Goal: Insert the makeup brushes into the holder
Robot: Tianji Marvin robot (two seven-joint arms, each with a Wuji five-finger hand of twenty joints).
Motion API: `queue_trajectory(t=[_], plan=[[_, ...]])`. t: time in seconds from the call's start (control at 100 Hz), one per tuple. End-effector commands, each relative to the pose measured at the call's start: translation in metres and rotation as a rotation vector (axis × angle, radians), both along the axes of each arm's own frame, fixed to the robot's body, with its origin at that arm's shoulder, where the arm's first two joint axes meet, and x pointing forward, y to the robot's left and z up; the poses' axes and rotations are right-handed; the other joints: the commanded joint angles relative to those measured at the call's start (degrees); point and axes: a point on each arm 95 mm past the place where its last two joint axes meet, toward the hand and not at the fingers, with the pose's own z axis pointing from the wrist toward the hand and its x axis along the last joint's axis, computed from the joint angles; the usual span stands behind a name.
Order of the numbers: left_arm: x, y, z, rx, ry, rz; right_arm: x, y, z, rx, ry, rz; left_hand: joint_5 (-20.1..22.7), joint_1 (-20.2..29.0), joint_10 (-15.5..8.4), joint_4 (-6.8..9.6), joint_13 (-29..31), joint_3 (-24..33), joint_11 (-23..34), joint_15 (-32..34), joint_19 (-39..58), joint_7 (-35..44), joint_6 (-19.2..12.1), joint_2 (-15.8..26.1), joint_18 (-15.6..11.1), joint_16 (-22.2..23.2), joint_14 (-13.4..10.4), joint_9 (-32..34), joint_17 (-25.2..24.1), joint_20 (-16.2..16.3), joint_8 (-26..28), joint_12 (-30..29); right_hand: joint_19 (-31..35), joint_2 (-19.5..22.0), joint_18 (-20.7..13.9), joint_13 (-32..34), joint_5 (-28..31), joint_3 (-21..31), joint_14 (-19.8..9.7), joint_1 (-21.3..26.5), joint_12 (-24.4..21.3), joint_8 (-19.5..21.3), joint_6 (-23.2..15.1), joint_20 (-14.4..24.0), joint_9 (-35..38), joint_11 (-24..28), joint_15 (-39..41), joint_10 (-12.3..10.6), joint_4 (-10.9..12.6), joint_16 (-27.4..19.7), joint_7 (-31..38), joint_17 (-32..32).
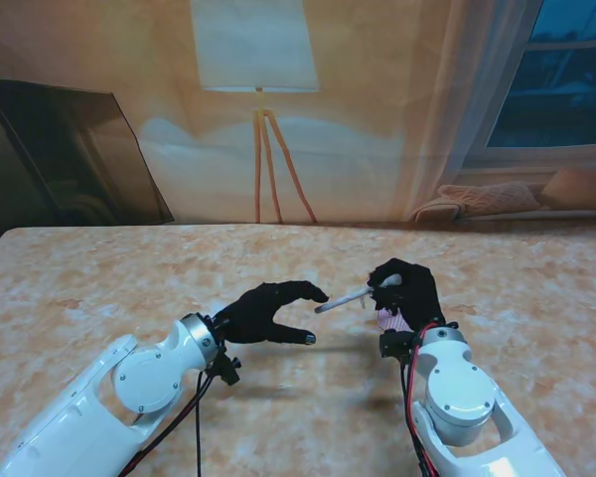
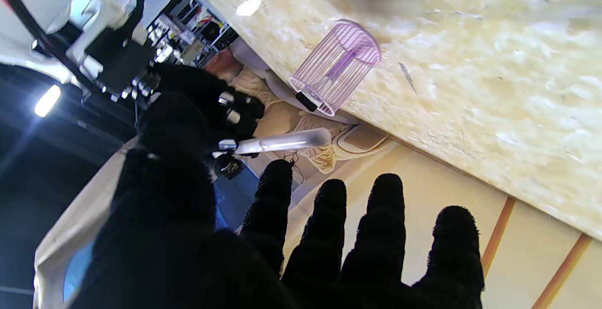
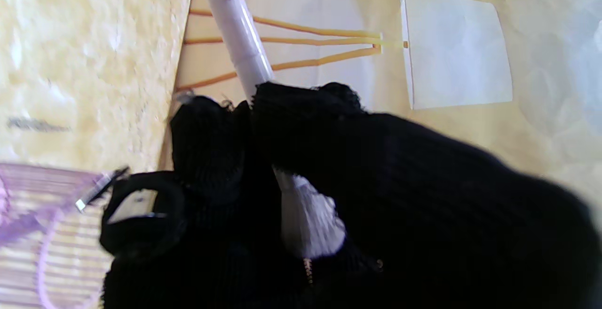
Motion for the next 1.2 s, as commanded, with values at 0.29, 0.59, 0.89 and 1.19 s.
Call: queue_trajectory(t=[0.29, 0.59, 0.89, 1.19], plan=[[-0.006, 0.003, -0.002, 0.020, 0.001, -0.006, 0.023, -0.042, 0.036, -0.182, -0.099, -0.047, 2.44, -0.16, -1.54, -1.03, 0.96, -1.44, 1.26, 0.81, 1.25, 0.13, 0.37, 0.76, -0.79, 0.01, -1.03, 1.06, 1.07, 0.82, 0.31, 0.63, 1.22, -1.53, -4.29, 0.97, 1.86, 2.88, 4.04, 2.32, 11.05, 0.76, -1.51, 1.63, 2.67, 2.81, 1.91, -1.69, 1.84, 1.26, -0.36, 2.40], [-0.006, 0.005, -0.003, 0.019, 0.000, 0.017, 0.039, -0.072, 0.051, -0.418, -0.112, -0.088, 5.51, 0.74, -1.40, -1.12, 2.36, -1.36, 2.83, 2.63, 5.45, 3.32, 1.87, 0.38, -0.65, 1.95, -0.99, 3.18, 0.92, 2.78, 2.56, 2.24, 1.64, -1.67, -4.29, 0.90, 1.74, 2.79, 4.48, 2.34, 10.91, 0.82, -1.36, 1.93, 2.71, 2.75, 2.05, -1.54, 1.85, 1.29, -0.39, 2.04], [-0.006, 0.007, -0.002, 0.042, 0.009, 0.018, 0.050, -0.087, 0.051, -0.605, -0.131, -0.077, 5.53, 1.46, -1.33, -1.12, 3.38, -1.28, 3.12, 3.30, 7.40, 2.44, 2.39, 0.12, -0.58, 2.54, -1.12, 4.32, 1.16, 3.20, 2.19, 2.56, 2.21, -2.01, -4.39, 1.03, 1.94, 2.85, 4.65, 2.48, 10.63, 0.67, -1.31, 1.99, 2.92, 2.71, 2.31, -1.43, 1.93, 1.09, -0.58, 2.18], [-0.005, 0.006, -0.001, 0.041, 0.014, 0.016, 0.054, -0.090, 0.039, -0.691, -0.092, -0.015, 5.81, 1.21, -1.42, -1.21, 3.27, -1.48, 3.00, 3.30, 7.95, 2.17, 1.83, 0.45, -0.38, 2.87, -0.98, 4.27, 0.66, 2.95, 1.98, 2.66, 3.37, -1.29, -5.11, 0.32, 1.54, 2.64, 4.65, 1.99, 10.70, 0.68, -1.37, 2.46, 2.52, 3.15, 3.55, -1.43, 2.31, 1.76, -0.53, 1.19]])
